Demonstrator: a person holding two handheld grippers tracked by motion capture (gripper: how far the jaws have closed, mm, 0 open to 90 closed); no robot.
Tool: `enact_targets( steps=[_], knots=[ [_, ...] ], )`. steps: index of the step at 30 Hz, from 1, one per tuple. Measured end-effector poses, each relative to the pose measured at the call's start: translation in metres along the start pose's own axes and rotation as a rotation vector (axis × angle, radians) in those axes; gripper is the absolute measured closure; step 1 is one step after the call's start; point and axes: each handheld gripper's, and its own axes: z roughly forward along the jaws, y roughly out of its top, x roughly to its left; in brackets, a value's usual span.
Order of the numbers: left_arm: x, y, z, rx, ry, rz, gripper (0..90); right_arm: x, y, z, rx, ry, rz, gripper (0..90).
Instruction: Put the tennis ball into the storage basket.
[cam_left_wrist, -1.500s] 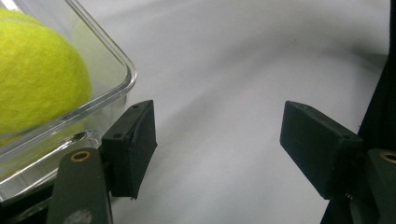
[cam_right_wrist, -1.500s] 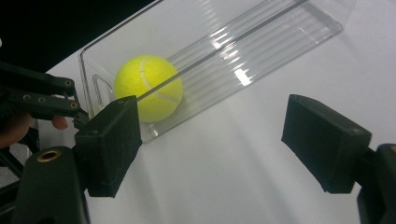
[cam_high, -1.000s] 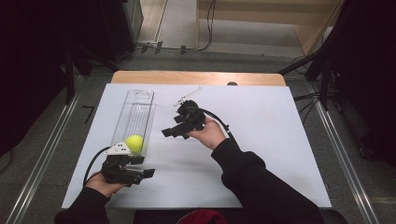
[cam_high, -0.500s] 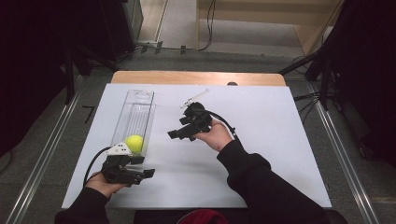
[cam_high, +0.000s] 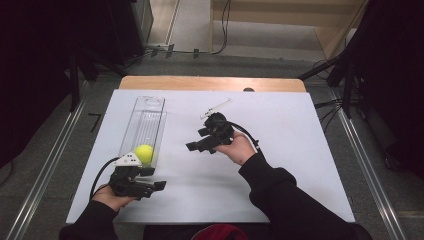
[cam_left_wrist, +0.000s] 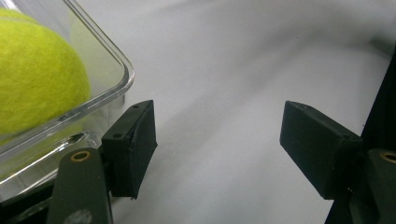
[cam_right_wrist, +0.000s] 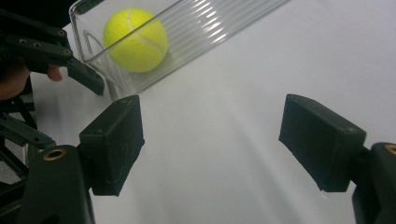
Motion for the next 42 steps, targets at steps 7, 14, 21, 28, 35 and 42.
enact_targets(
  steps=[7,14,21,28,35,42],
  knots=[
    [0.000,-0.001,-0.004,-0.010,0.007,-0.005,27.8,-0.004,-0.003,-0.004,-0.004,0.000,0.005,19.7],
    [0.000,-0.001,-0.002,-0.002,0.013,-0.002,27.8,-0.014,-0.012,-0.009,-0.007,-0.006,0.014,19.7],
    [-0.001,0.000,-0.003,-0.011,0.011,-0.006,27.8,-0.021,-0.021,-0.014,-0.003,-0.010,0.042,21.0],
    [-0.002,-0.001,-0.006,-0.017,0.009,0.000,27.8,-0.023,-0.027,-0.019,0.000,-0.025,0.053,21.0],
    [-0.003,-0.005,-0.009,-0.023,0.010,0.003,27.8,-0.027,-0.034,-0.033,-0.020,-0.048,0.064,21.0],
    [-0.002,-0.004,-0.008,-0.027,0.006,-0.002,27.8,-0.029,-0.043,-0.041,-0.027,-0.055,0.066,21.0]
  ],
)
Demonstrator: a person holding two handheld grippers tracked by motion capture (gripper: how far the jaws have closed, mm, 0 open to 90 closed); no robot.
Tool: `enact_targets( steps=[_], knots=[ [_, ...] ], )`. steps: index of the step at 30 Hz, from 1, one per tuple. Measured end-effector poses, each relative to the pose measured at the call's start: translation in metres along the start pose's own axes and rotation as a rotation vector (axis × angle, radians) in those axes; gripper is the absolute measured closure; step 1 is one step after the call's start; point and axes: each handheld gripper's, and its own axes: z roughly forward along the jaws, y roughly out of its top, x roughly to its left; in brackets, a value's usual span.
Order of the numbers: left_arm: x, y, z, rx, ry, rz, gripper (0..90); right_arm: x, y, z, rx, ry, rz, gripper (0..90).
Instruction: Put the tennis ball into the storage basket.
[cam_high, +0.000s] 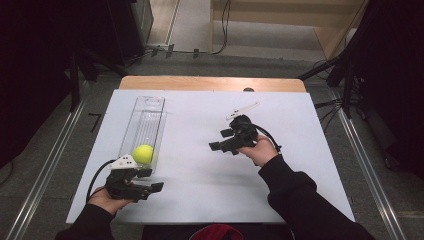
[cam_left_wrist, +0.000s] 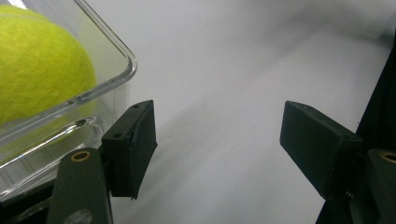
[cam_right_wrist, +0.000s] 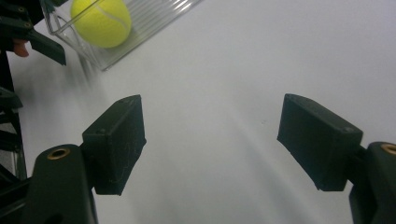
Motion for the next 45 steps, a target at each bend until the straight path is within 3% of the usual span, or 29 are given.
enact_targets(
  steps=[16,45],
  knots=[
    [0.000,0.001,0.001,0.008,0.000,0.005,27.8,-0.001,-0.023,-0.015,-0.008,0.005,0.005,21.0],
    [-0.001,0.001,0.001,0.013,0.000,0.007,27.8,-0.008,-0.064,-0.042,-0.043,-0.042,0.036,20.9]
  ],
)
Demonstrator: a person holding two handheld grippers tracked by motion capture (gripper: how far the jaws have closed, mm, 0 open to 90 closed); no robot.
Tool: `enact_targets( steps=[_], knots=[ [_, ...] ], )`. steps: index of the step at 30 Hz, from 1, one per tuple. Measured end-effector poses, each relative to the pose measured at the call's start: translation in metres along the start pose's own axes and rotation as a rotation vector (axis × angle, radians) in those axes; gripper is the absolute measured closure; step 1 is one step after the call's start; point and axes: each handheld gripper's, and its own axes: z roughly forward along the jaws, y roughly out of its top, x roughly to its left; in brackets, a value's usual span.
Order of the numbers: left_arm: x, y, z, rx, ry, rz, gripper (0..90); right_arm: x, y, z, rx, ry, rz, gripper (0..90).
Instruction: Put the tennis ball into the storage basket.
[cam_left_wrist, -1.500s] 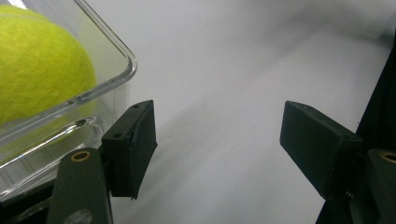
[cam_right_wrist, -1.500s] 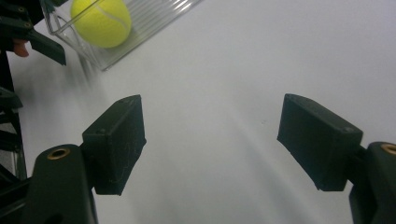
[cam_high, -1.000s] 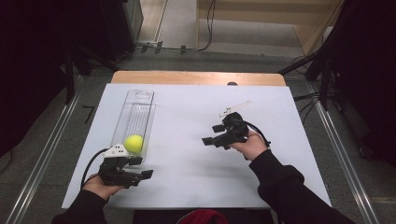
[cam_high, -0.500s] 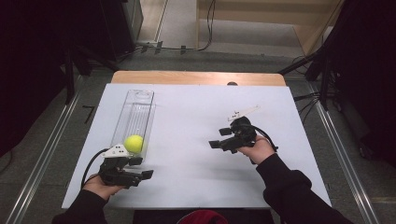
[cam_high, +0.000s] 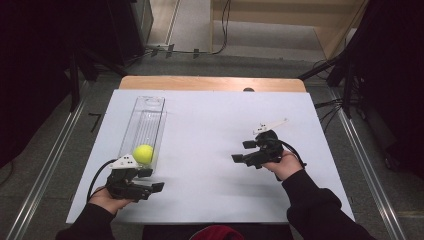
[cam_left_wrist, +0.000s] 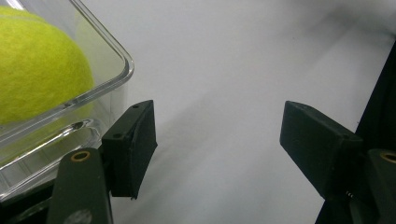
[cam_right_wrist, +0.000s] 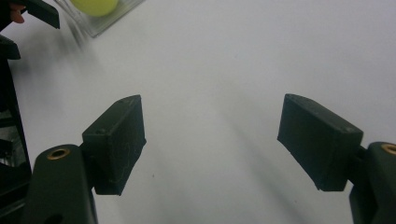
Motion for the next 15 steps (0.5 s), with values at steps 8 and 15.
enact_targets(
  steps=[8,15],
  knots=[
    [0.000,0.000,0.000,-0.001,-0.001,0.000,27.8,-0.004,-0.012,-0.009,-0.016,-0.022,0.012,20.9],
    [0.000,0.000,0.000,0.001,0.002,0.002,27.8,-0.008,-0.027,-0.018,-0.025,-0.038,0.028,20.9]
  ],
)
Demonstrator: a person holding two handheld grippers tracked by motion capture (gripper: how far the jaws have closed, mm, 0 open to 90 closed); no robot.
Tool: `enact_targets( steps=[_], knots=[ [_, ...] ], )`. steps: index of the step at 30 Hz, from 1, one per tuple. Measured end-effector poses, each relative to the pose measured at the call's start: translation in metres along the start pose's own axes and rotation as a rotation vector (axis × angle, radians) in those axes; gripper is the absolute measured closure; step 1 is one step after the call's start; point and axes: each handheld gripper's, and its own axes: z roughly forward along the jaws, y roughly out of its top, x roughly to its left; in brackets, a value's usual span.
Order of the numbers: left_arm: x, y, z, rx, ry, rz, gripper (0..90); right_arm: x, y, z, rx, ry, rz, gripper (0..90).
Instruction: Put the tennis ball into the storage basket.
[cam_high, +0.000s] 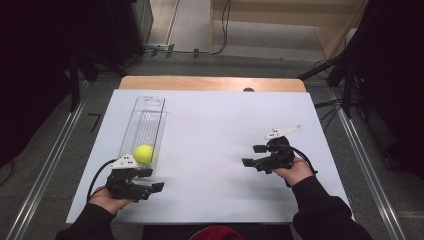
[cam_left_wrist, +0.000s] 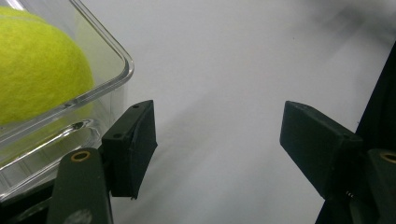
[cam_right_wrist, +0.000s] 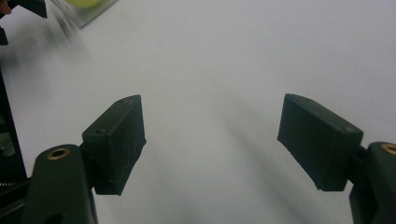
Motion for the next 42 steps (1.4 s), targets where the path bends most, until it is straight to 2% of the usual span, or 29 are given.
enact_targets(
  steps=[14,26,42],
  knots=[
    [0.000,0.000,0.001,0.001,0.000,-0.001,27.8,-0.005,-0.022,-0.018,-0.012,-0.019,0.025,20.9],
    [0.000,0.000,0.001,0.004,0.003,-0.001,27.8,-0.006,-0.037,-0.028,0.000,-0.040,0.002,20.9],
    [0.000,0.000,0.001,0.002,0.004,-0.001,27.8,-0.009,-0.057,-0.042,-0.004,-0.069,0.026,20.9]
  ],
)
